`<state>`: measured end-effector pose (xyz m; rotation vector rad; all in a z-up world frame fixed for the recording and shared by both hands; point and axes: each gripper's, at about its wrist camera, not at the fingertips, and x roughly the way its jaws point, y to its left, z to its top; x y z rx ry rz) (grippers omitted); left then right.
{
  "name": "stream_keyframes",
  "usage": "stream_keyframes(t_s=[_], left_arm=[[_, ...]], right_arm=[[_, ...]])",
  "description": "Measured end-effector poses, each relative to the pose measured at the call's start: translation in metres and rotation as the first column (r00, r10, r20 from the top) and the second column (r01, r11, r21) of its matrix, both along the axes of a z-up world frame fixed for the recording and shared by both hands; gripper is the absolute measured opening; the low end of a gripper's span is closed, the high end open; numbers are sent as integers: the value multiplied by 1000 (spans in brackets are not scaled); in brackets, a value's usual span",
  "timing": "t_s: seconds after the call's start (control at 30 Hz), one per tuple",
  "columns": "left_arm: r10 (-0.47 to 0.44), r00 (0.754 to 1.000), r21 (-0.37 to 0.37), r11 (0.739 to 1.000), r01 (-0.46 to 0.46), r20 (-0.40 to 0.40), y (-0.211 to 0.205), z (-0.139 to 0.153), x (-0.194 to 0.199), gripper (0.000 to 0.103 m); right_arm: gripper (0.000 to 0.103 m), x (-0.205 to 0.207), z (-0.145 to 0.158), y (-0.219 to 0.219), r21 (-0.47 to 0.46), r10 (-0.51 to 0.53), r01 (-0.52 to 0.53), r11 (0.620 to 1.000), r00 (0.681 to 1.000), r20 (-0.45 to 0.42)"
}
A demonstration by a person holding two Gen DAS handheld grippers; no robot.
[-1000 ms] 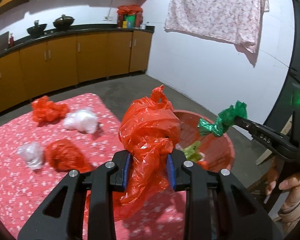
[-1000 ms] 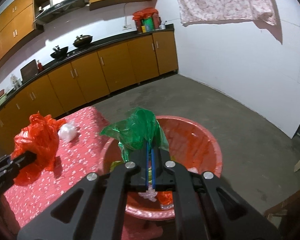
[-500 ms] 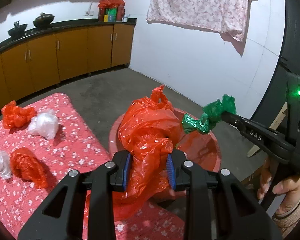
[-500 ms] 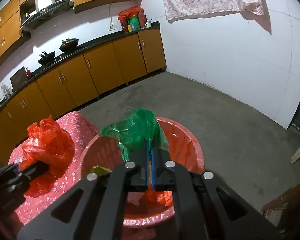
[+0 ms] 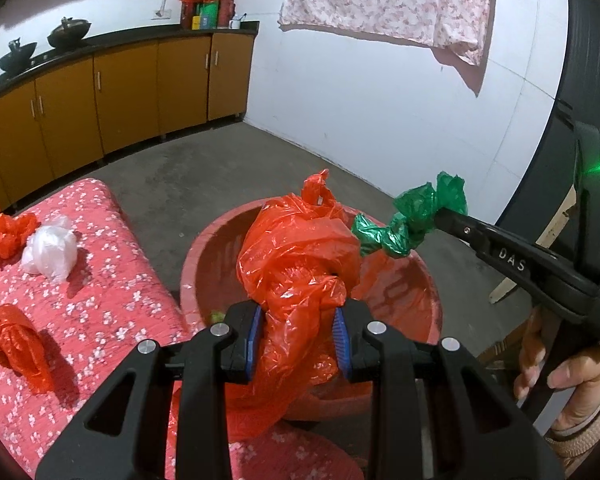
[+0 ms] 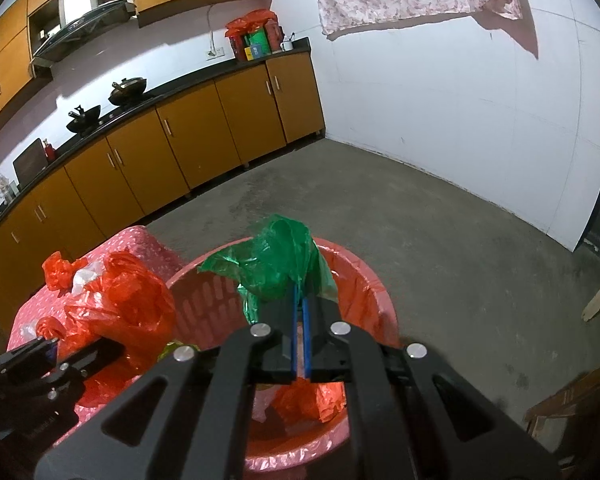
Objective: Collect trash
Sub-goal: 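Carry the green and red bags over the basket and open both tools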
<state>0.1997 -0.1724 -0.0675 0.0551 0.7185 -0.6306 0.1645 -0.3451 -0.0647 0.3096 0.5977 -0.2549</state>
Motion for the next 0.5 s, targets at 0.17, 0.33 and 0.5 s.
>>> stream_keyframes(t_s=[0.17,0.33,0.5], left_arm=[[-8,1000,1,1000,8,-9,-7,-4,4,31],[-8,1000,4,1000,8,-21,-8,-9,7,39],[8,1000,15,1000,-7,-28,-5,-14,8,55]], right_arm=[[4,2,-4,-2,10,-1,1,1000,1000,1],[5,2,-9,-3,24,1,-1,1000,1000,4],[16,3,-12,-4,58,16,-16,998,1000,8]])
